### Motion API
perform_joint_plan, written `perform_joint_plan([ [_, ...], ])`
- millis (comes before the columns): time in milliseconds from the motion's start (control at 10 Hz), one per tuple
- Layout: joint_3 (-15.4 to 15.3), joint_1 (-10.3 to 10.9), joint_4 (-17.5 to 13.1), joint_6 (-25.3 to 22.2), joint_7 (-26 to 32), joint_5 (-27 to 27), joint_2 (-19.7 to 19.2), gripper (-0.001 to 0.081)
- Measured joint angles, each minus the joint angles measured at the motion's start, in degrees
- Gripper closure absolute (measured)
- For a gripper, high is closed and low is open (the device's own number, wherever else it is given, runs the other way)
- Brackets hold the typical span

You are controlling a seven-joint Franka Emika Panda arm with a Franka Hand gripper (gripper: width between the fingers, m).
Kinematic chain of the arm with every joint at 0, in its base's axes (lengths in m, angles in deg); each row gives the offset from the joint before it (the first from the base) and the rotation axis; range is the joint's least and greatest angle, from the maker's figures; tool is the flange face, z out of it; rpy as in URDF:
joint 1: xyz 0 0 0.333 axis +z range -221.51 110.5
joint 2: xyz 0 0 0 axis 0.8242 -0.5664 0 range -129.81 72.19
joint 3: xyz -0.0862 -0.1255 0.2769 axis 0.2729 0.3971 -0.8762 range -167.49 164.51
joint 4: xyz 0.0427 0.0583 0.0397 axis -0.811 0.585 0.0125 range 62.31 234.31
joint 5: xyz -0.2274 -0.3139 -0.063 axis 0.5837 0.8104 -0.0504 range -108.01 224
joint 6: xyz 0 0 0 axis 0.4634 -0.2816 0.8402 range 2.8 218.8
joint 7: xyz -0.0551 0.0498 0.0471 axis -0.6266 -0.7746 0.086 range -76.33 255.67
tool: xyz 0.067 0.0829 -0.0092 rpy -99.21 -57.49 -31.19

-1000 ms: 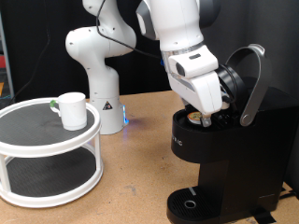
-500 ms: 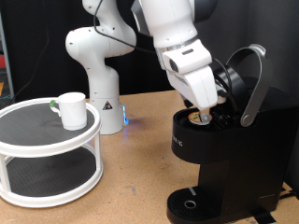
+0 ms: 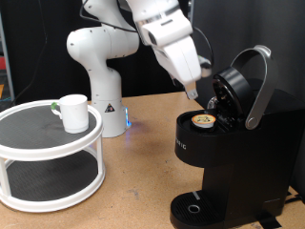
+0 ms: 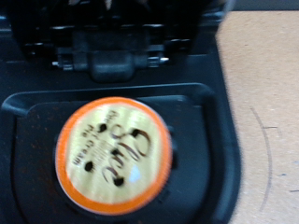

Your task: Make a cup of coffee with the keurig machine

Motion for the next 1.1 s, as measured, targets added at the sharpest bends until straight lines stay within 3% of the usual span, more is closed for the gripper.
perform_joint_plan([
  [500, 1.0, -0.2, -0.3, -0.6, 0.0, -2.5, 1.1, 0.0008],
  [1100, 2.8, -0.2, -7.2, -10.2, -0.6, -5.2, 4.1, 0.0008],
])
